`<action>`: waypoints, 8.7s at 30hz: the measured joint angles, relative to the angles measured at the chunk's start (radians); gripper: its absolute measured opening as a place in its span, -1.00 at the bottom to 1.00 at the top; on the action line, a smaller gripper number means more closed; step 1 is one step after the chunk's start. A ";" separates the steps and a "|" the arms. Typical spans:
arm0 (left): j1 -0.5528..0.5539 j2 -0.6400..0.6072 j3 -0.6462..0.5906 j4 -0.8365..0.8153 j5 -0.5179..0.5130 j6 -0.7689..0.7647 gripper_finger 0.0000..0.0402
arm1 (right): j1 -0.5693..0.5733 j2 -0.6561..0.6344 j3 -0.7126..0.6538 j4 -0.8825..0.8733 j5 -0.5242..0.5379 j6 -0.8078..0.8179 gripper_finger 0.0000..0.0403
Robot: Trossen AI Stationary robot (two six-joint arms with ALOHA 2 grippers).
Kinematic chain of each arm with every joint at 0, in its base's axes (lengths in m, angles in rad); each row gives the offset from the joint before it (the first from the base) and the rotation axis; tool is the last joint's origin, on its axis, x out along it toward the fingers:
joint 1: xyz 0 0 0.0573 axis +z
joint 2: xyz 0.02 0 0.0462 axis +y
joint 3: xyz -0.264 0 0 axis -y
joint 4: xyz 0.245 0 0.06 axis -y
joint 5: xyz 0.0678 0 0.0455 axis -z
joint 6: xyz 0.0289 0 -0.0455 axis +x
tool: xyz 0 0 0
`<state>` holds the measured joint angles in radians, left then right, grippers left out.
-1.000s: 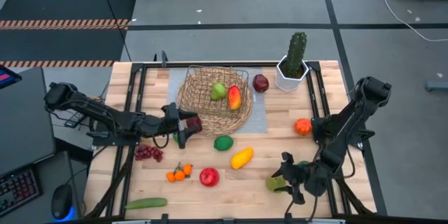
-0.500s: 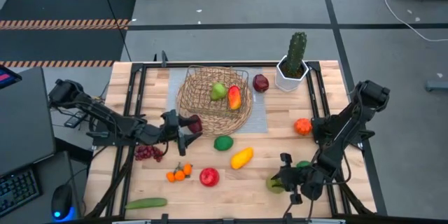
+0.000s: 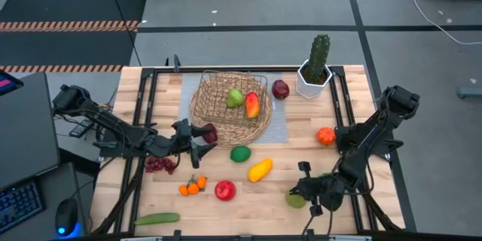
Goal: Build produce basket
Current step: Put the green pear into the gold wire basket, then put the top left green lime into the gold wire basket, then put the purple grapes into the gold wire basket
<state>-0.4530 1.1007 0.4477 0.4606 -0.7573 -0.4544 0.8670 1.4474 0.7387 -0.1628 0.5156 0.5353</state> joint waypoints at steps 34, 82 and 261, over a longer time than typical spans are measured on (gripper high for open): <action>0.008 0.000 0.000 -0.063 -0.002 0.018 0.48 | -1.034 -0.085 0.269 0.236 -0.517 -0.774 -0.70; 0.131 0.414 0.490 -1.446 0.495 0.398 0.57 | -0.673 -0.181 0.215 0.034 -0.446 -0.483 0.36; -0.132 0.384 0.400 -1.566 0.721 -0.417 -0.52 | -0.684 -0.181 0.188 -0.196 -0.379 -0.400 0.36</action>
<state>-0.5854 1.4847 0.8473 -1.1051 -0.0362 -0.8719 0.1825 1.2667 0.9264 -0.3587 0.1364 0.1356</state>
